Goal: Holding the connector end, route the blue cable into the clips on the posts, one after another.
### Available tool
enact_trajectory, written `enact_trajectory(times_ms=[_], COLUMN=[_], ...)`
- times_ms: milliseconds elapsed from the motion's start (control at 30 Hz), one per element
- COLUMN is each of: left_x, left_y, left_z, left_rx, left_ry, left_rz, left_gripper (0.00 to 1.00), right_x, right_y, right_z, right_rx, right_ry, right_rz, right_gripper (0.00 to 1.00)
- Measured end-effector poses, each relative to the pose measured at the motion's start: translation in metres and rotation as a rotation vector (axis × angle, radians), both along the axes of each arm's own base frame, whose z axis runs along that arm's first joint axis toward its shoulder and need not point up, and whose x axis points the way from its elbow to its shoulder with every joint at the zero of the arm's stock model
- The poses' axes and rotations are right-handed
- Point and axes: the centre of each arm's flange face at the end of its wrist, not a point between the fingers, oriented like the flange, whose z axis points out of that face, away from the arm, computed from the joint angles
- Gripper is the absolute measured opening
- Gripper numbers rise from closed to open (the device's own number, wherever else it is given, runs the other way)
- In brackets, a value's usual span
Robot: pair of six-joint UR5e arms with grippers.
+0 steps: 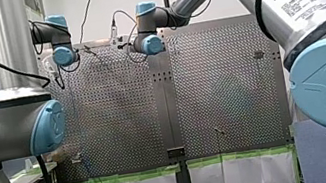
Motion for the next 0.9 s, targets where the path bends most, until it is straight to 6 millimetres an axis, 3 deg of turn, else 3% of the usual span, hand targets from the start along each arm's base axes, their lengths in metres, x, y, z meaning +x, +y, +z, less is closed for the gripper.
enact_trajectory(times_ms=[567, 900], left_x=[0.028, 0.043], left_y=[0.014, 0.022], left_z=[-0.011, 0.002], left_rx=[-0.010, -0.047], left_ry=[0.004, -0.065], left_rz=[-0.045, -0.074], left_gripper=[0.00, 0.00], right_x=[-0.005, -0.006], right_y=[-0.018, -0.044], right_z=[-0.003, -0.010], right_rx=[-0.001, -0.007], right_ry=[0.001, 0.003], right_rz=[-0.016, -0.029], right_gripper=[0.00, 0.00])
